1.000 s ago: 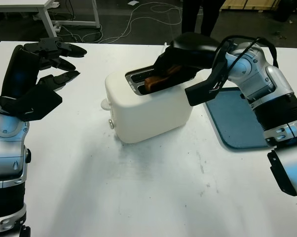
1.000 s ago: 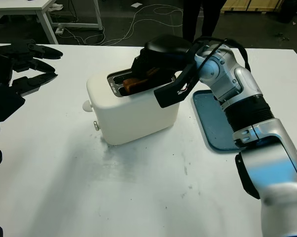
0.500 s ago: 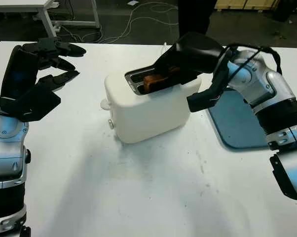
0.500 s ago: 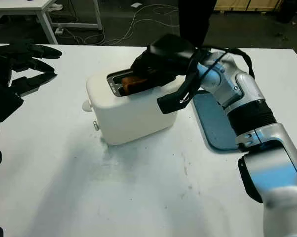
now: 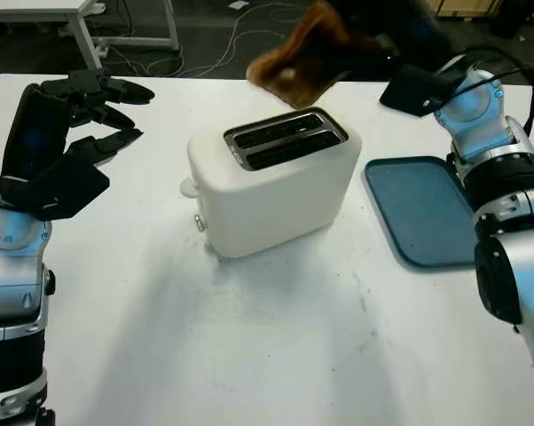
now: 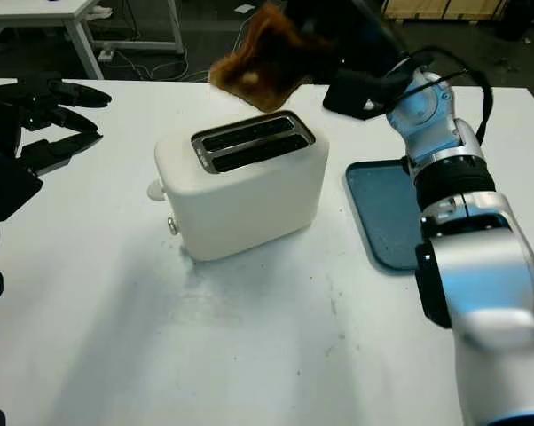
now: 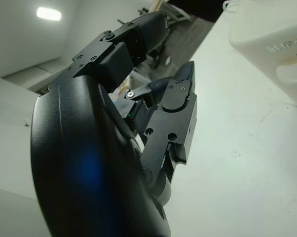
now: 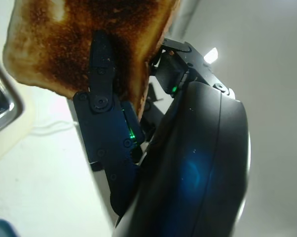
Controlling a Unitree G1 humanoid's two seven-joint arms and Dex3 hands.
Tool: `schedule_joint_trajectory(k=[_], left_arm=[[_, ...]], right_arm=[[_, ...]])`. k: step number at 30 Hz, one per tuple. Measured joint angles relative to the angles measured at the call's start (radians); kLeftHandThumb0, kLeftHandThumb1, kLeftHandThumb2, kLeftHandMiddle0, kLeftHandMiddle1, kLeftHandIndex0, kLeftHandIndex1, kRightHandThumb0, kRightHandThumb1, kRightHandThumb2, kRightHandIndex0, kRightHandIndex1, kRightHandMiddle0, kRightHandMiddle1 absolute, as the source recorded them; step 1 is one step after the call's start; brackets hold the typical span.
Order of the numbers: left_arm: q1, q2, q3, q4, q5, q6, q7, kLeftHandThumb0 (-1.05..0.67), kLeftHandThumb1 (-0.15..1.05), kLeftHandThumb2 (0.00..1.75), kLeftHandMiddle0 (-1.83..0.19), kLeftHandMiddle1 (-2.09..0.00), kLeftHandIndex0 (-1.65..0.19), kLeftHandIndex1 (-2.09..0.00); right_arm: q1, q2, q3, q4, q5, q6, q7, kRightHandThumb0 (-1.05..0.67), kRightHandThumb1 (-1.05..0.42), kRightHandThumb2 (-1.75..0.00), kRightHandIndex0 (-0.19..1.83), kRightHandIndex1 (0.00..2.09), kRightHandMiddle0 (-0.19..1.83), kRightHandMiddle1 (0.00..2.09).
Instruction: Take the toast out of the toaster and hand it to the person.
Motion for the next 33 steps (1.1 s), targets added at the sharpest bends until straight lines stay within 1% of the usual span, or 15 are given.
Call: schedule_joint_trajectory(k=[4, 6, 9, 12, 16, 19, 22, 24, 27, 31, 33], left_arm=[[0.004, 0.000, 0.000, 0.000, 0.011, -0.002, 0.006, 0.01, 0.88, 0.02, -0.68, -0.93, -0.76, -0.50], [0.004, 0.000, 0.000, 0.009, 0.017, -0.021, 0.008, 0.01, 0.87, 0.02, -0.69, -0.94, -0.76, -0.50], [0.004, 0.000, 0.001, 0.016, 0.017, -0.032, 0.008, 0.03, 0.87, 0.02, -0.69, -0.94, -0.76, -0.51], [0.004, 0.000, 0.001, 0.017, 0.017, -0.032, 0.011, 0.04, 0.87, 0.02, -0.69, -0.95, -0.76, -0.51], [0.004, 0.000, 0.003, 0.018, 0.017, -0.033, 0.013, 0.04, 0.87, 0.02, -0.67, -0.94, -0.76, -0.51], [0.008, 0.000, 0.004, 0.019, 0.018, -0.045, 0.014, 0.03, 0.87, 0.02, -0.67, -0.94, -0.76, -0.51], [0.009, 0.000, 0.004, 0.020, 0.017, -0.046, 0.014, 0.03, 0.88, 0.03, -0.67, -0.93, -0.75, -0.51], [0.009, 0.000, 0.005, 0.020, 0.017, -0.046, 0.014, 0.04, 0.88, 0.03, -0.67, -0.93, -0.75, -0.51], [0.009, -0.001, 0.005, 0.023, 0.010, -0.048, 0.014, 0.05, 0.88, 0.03, -0.67, -0.94, -0.74, -0.52], [0.009, -0.001, 0.006, 0.034, -0.002, -0.050, 0.014, 0.03, 0.88, 0.03, -0.67, -0.95, -0.74, -0.52], [0.009, -0.001, 0.006, 0.034, -0.005, -0.050, 0.013, 0.04, 0.89, 0.03, -0.67, -0.95, -0.74, -0.53]], right_arm=[[-0.032, 0.009, -0.111, 0.062, 0.130, 0.131, 0.060, -0.44, -0.92, -0.41, 1.03, 1.75, 0.83, 1.75], [-0.037, 0.009, -0.164, 0.067, 0.181, 0.195, 0.070, -0.45, -0.92, -0.38, 1.05, 1.75, 0.86, 1.75], [-0.041, 0.006, -0.217, 0.069, 0.233, 0.264, 0.067, -0.40, -0.92, -0.39, 1.07, 1.75, 0.84, 1.75], [-0.041, -0.004, -0.247, 0.069, 0.248, 0.280, 0.055, -0.34, -0.92, -0.42, 1.04, 1.75, 0.75, 1.75], [-0.024, -0.018, -0.280, 0.069, 0.261, 0.295, 0.023, -0.29, -0.92, -0.47, 1.03, 1.75, 0.73, 1.75], [0.022, -0.020, -0.297, 0.069, 0.274, 0.298, -0.018, -0.27, -0.92, -0.49, 1.00, 1.75, 0.67, 1.75], [0.072, -0.019, -0.321, 0.069, 0.284, 0.304, -0.064, -0.25, -0.92, -0.47, 0.97, 1.75, 0.62, 1.75], [0.099, -0.015, -0.336, 0.069, 0.288, 0.305, -0.095, -0.24, -0.92, -0.45, 0.95, 1.75, 0.56, 1.75], [0.129, -0.004, -0.358, 0.069, 0.306, 0.318, -0.132, -0.20, -0.92, -0.52, 0.90, 1.75, 0.47, 1.75], [0.153, 0.011, -0.370, 0.071, 0.321, 0.349, -0.170, -0.13, -0.92, -0.58, 0.88, 1.75, 0.43, 1.75], [0.156, 0.020, -0.372, 0.085, 0.322, 0.365, -0.192, -0.12, -0.92, -0.58, 0.85, 1.75, 0.41, 1.75]])
